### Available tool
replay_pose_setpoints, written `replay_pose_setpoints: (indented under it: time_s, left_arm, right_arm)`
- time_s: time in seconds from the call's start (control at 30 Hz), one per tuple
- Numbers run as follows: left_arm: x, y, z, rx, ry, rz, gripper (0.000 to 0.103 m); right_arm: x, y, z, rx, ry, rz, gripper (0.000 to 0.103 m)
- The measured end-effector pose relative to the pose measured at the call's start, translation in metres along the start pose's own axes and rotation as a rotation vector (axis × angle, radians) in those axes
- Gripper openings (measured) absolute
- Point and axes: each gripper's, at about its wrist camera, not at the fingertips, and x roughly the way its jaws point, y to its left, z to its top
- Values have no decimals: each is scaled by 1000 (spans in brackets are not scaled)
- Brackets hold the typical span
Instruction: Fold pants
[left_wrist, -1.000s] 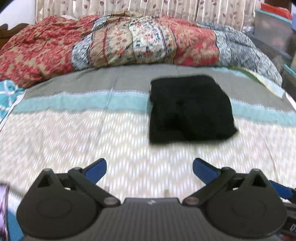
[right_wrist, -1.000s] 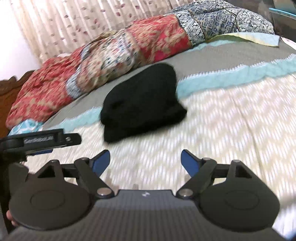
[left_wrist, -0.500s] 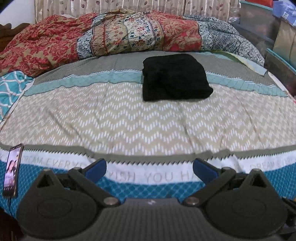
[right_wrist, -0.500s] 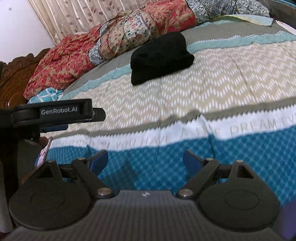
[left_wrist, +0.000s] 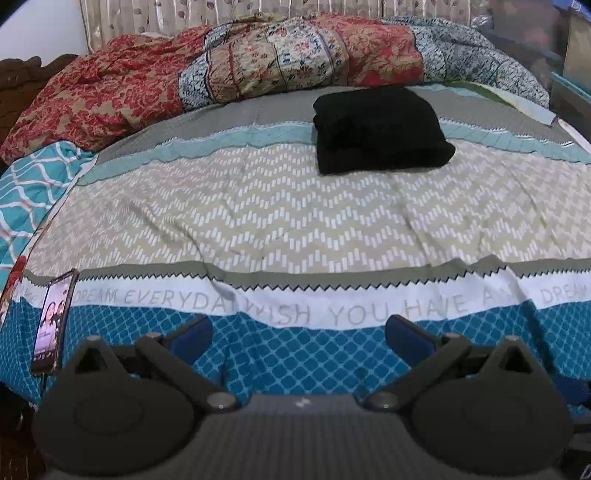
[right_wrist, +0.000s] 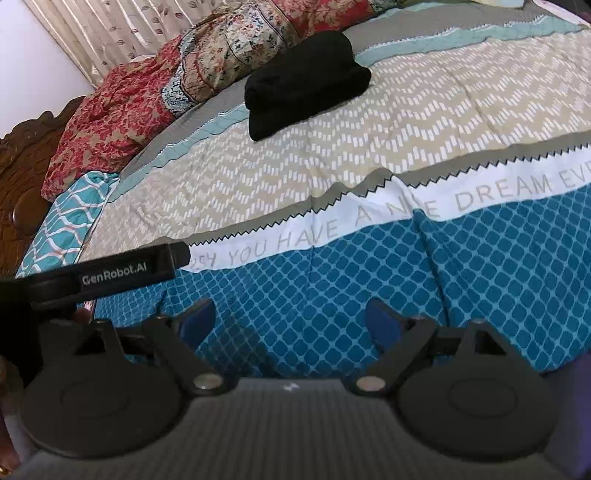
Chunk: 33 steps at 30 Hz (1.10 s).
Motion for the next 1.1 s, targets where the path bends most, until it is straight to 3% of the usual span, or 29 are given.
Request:
replay_pose_setpoints:
  time_s: [0.5,1.1]
  left_arm:
    - [14,0,-1,-15,53,41,103]
    - [11,5,1,-3,29,86,103]
  right_arm:
    - [4,-6,2,27,11,-13,90]
    - [-5,6,2,-11,-52,-42,90]
